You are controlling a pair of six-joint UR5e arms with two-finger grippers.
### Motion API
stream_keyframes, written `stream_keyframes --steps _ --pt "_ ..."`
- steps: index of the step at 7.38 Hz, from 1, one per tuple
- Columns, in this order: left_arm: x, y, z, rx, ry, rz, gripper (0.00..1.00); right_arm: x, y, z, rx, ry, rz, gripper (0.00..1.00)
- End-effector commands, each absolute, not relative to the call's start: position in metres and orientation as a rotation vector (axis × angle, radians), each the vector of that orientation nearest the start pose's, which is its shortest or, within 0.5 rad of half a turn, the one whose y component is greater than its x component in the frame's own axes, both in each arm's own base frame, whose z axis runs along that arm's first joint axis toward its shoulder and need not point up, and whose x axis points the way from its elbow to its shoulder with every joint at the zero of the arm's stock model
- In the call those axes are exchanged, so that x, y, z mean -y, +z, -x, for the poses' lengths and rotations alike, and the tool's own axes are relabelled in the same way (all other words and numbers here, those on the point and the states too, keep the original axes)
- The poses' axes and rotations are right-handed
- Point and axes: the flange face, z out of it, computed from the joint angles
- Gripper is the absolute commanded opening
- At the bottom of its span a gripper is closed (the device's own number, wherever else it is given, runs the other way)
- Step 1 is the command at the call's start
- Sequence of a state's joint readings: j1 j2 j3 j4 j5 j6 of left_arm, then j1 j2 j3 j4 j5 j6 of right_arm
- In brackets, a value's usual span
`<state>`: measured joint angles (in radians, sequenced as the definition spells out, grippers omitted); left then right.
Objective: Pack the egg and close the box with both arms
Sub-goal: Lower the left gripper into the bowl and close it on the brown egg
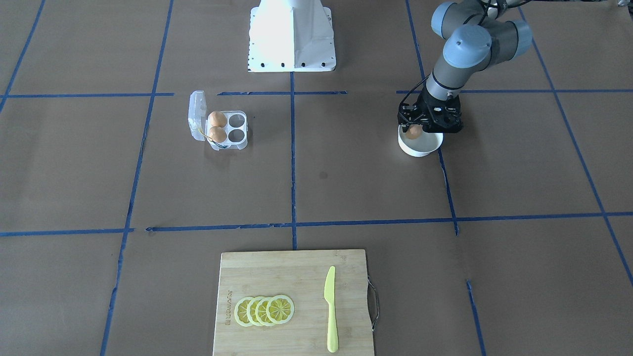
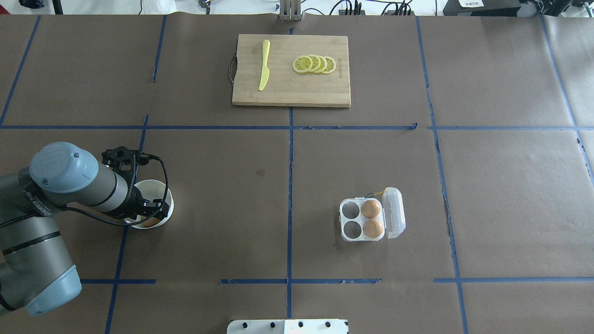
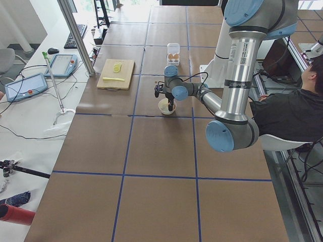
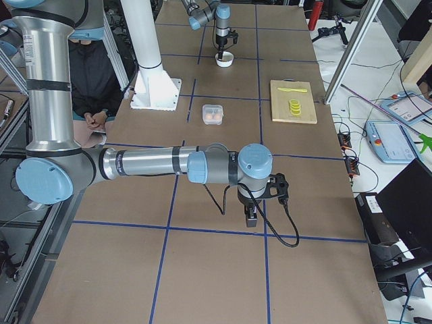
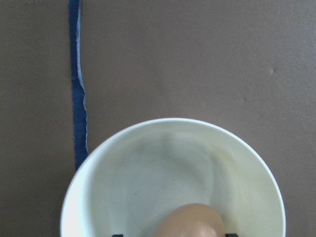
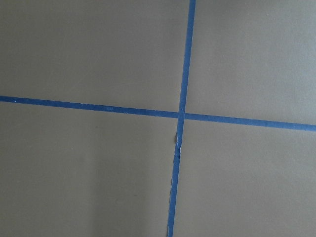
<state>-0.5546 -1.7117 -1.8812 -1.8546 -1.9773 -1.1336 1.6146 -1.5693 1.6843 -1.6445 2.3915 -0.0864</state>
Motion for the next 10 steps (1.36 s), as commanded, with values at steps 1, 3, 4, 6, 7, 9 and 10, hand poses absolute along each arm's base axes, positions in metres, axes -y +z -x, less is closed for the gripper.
stream_keyframes --steps 1,3,4,6,7,9,10 --pt "0.368 0.414 -0.416 -0.818 0.039 -0.002 0.62 0.49 0.606 -0.082 0.816 -0.057 -0.093 1.0" --pt "0.367 0.414 -0.417 -0.818 0.04 -0.001 0.53 0.49 0.605 -0.082 0.816 -0.059 -0.096 1.0" --pt "0.368 0.414 -0.416 -0.818 0.039 -0.002 0.44 0.49 0.604 -0.082 0.816 -0.06 -0.098 1.0" --pt "0.368 0.413 -0.416 -0.818 0.039 -0.002 0.26 0.491 0.602 -0.082 0.816 -0.059 -0.1 1.0" --pt "0.369 0.407 -0.412 -0.829 0.036 -0.01 0.16 0.491 0.602 -0.082 0.816 -0.061 -0.099 1.0" --pt "0.367 0.388 -0.396 -0.862 0.032 -0.036 0.01 0.494 0.599 -0.082 0.816 -0.063 -0.105 1.0" --pt "0.367 0.378 -0.378 -0.879 0.018 -0.052 0.0 0.494 0.599 -0.082 0.815 -0.064 -0.106 1.0"
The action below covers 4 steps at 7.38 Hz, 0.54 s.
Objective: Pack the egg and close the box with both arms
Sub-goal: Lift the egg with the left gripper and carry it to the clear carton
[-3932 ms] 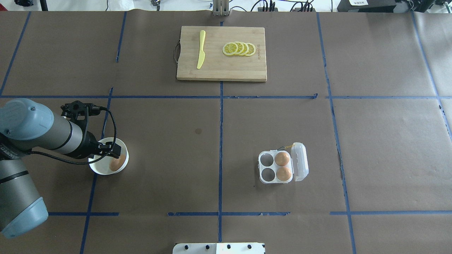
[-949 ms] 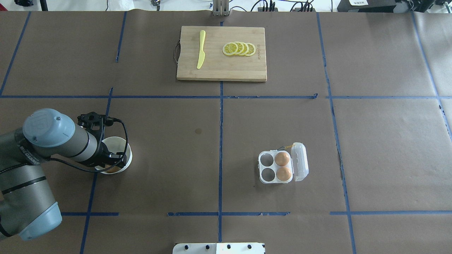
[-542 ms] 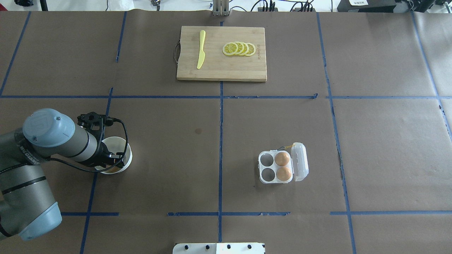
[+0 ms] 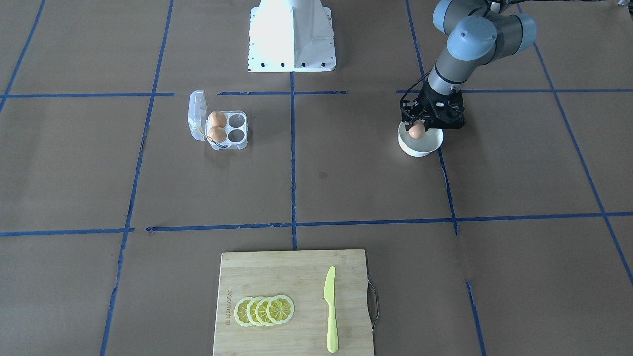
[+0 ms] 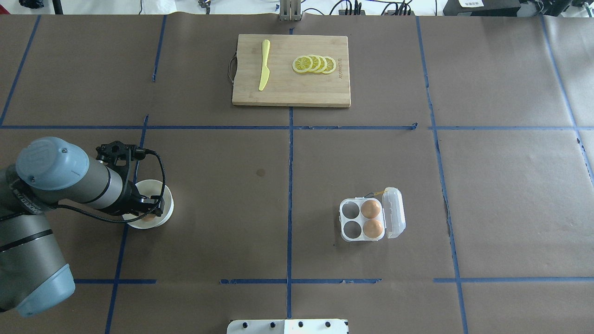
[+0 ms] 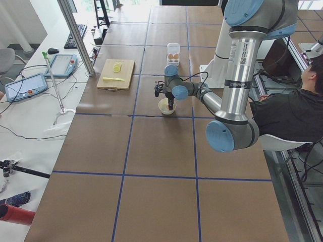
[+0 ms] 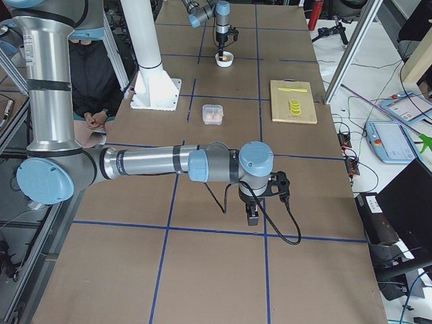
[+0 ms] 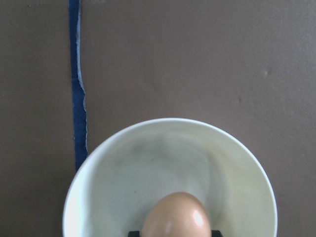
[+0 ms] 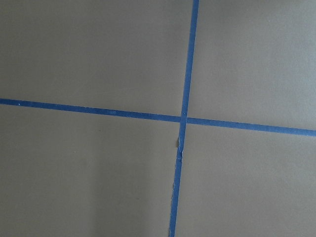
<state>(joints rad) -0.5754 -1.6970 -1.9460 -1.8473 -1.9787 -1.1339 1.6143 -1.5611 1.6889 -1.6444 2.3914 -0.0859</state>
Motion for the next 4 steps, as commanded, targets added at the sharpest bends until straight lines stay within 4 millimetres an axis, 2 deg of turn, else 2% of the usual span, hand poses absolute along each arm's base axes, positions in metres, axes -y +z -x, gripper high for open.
stream_keyframes --steps 1,2,3,4 --pt "0.372 0.364 -0.363 -0.902 -0.001 -0.077 0.0 0.494 0.599 -0.082 0.815 -0.062 -0.107 1.0" --pt "0.376 0.352 -0.361 -0.921 -0.005 -0.099 0.0 0.494 0.598 -0.082 0.817 -0.064 -0.109 1.0" --pt "0.384 0.318 -0.379 -0.968 0.012 -0.146 0.0 0.493 0.596 -0.082 0.821 -0.064 -0.112 1.0" --pt "0.402 0.275 -0.395 -1.002 -0.007 -0.252 0.0 0.492 0.597 -0.082 0.823 -0.065 -0.111 1.0"
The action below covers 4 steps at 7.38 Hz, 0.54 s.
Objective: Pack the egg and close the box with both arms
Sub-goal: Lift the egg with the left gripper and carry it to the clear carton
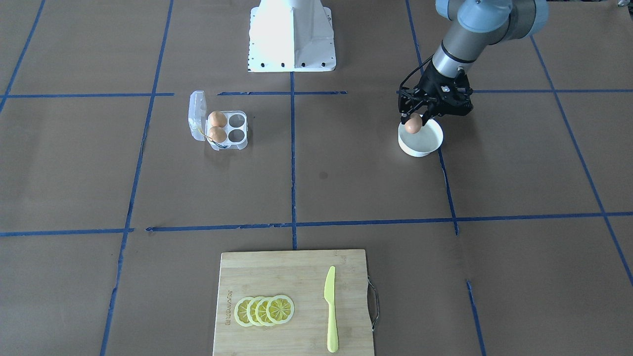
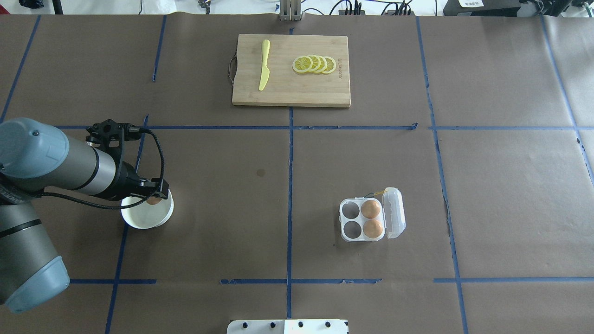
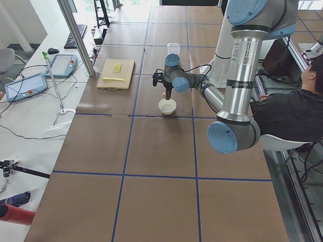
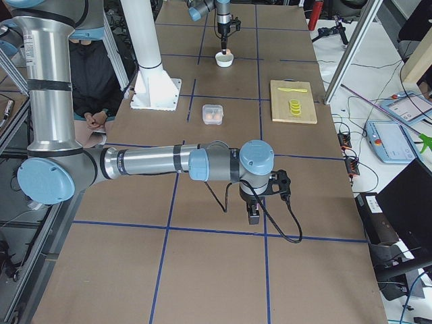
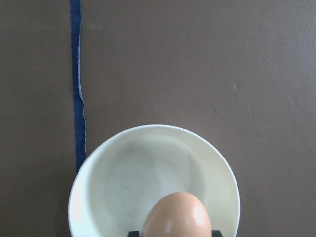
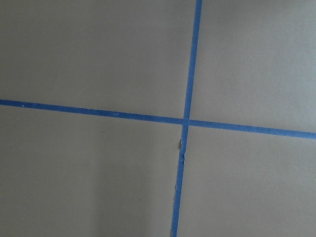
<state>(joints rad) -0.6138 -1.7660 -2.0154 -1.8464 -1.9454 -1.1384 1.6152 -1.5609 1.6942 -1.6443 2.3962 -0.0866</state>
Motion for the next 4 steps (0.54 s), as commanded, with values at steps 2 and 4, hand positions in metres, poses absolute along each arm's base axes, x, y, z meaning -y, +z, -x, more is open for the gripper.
stream_keyframes --steps 2,4 --pt "0.421 0.216 -0.436 -1.2 0.055 -0.395 0.0 0.494 0.595 -0.081 0.835 -0.066 -0.113 1.0" --pt "0.408 0.187 -0.487 -1.361 0.141 -0.45 0.0 0.496 0.596 -0.081 0.833 -0.065 -0.111 1.0"
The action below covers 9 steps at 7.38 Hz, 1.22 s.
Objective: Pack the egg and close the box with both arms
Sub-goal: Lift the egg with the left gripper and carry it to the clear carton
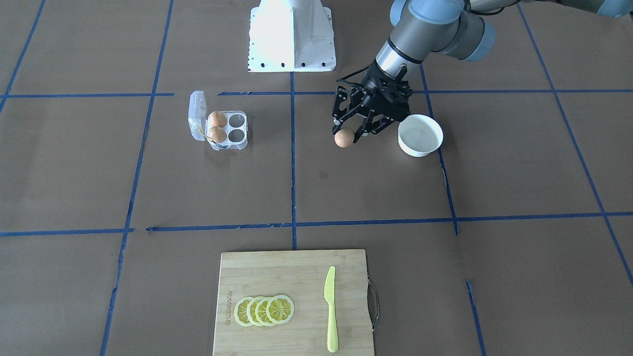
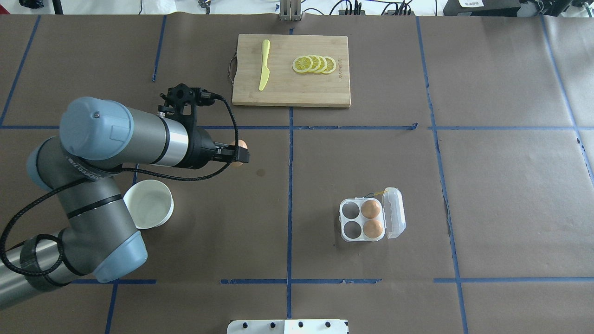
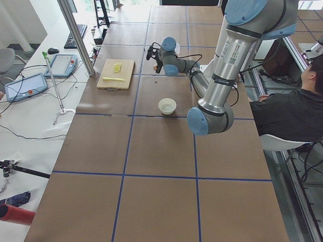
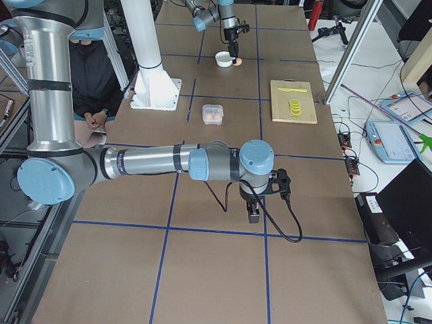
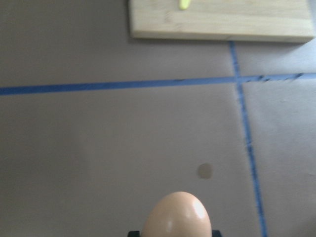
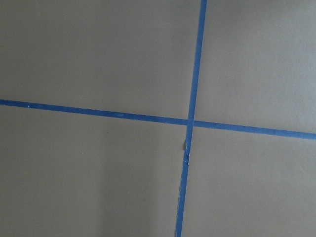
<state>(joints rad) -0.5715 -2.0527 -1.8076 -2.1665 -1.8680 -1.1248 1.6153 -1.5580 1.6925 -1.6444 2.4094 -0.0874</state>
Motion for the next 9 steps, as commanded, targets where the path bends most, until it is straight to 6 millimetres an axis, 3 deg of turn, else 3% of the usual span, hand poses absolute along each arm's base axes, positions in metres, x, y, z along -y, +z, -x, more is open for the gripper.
stream_keyframes --steps 1,2,3,4,5,6,9 --pt "0.399 0.176 -0.518 -1.378 0.246 -0.501 0.0 0.496 0.594 -0.081 0.832 -0.067 -0.116 1.0" --pt "0.375 0.17 -0.55 -1.42 0.328 -0.518 0.0 0.496 0.594 -0.081 0.832 -0.067 -0.116 1.0" --pt "0.372 0.159 -0.571 -1.452 0.346 -0.524 0.0 0.496 0.595 -0.081 0.832 -0.066 -0.113 1.0" --pt "0.364 0.141 -0.605 -1.462 0.368 -0.509 0.0 0.495 0.597 -0.081 0.832 -0.065 -0.11 1.0" --pt "0.372 0.132 -0.626 -1.465 0.356 -0.526 0.0 0.495 0.597 -0.081 0.832 -0.065 -0.11 1.0" --pt "0.369 0.138 -0.637 -1.469 0.349 -0.539 0.0 0.495 0.598 -0.081 0.832 -0.064 -0.107 1.0" --pt "0.364 0.131 -0.653 -1.469 0.355 -0.532 0.0 0.494 0.6 -0.081 0.833 -0.062 -0.103 1.0"
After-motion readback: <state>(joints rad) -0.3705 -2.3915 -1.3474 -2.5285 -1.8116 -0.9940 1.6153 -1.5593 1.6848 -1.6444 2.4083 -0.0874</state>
